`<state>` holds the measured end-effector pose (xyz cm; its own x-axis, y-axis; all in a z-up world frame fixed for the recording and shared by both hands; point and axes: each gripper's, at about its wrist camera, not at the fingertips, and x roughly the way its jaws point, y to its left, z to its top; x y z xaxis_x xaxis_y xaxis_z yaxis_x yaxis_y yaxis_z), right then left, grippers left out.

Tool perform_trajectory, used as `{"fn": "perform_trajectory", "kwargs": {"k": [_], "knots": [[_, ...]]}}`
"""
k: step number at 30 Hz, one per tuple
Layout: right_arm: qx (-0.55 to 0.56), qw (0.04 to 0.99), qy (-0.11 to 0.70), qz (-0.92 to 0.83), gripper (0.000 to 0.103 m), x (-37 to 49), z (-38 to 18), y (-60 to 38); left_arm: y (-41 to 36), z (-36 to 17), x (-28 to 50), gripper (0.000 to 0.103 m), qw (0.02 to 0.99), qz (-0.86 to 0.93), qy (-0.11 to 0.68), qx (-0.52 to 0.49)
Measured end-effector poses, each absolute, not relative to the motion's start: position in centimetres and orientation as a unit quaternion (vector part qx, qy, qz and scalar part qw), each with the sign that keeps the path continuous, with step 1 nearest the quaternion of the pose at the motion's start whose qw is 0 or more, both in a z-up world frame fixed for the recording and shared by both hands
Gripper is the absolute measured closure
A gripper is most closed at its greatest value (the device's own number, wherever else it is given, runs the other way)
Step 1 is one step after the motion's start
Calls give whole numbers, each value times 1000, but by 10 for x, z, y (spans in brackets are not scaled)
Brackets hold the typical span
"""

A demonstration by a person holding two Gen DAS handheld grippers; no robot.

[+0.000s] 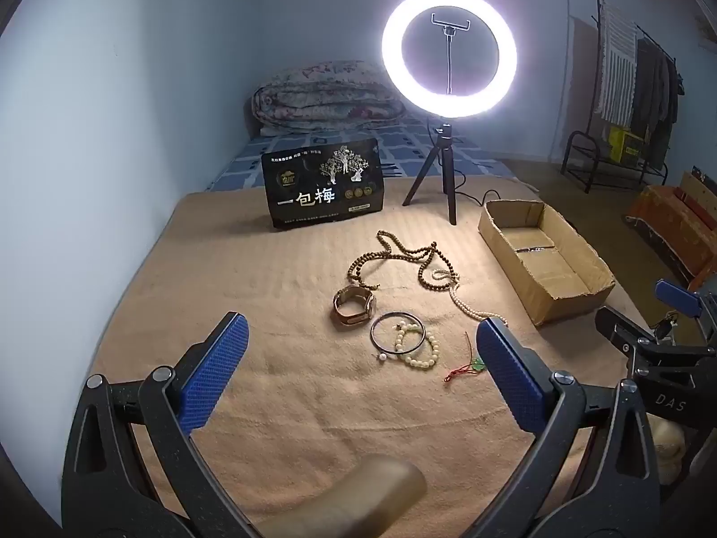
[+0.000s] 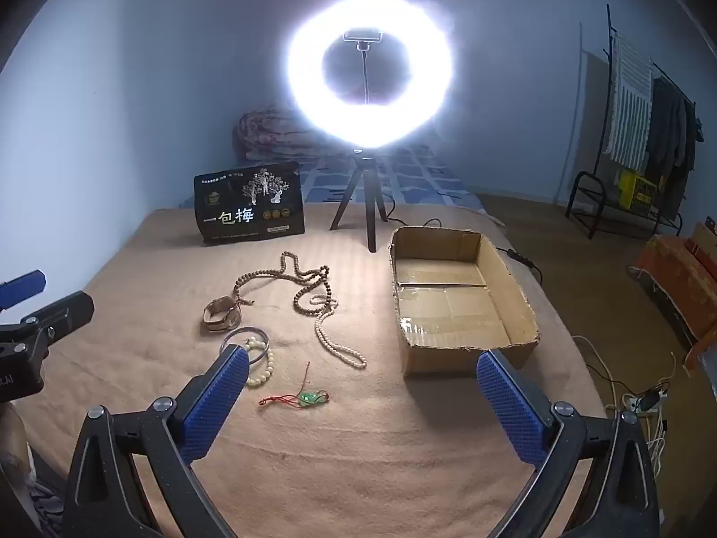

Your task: Organize jewelry

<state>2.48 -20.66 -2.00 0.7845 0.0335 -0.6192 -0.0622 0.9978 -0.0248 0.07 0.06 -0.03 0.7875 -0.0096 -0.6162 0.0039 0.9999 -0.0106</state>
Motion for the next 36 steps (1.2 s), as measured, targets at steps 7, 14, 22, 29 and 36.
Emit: {"fn": "perform_trajectory", "kwargs": {"k": [7,14,22,29,36], "knots": [[-30,946,323,23,0,23,-21,-206,0,1,-1,0,950,-1,311,1],[-34,945,323,28,0,20,-20,-206,1,5,-4,0,953,1,304,3],[-38,945,324,28,0,24,-22,-203,1,7,-4,0,953,2,302,2],[-36,944,327,26,0,25,-22,-202,3,14,-1,0,954,3,301,4],[-35,944,327,27,0,24,-22,-203,3,12,-3,0,954,3,299,3]]}}
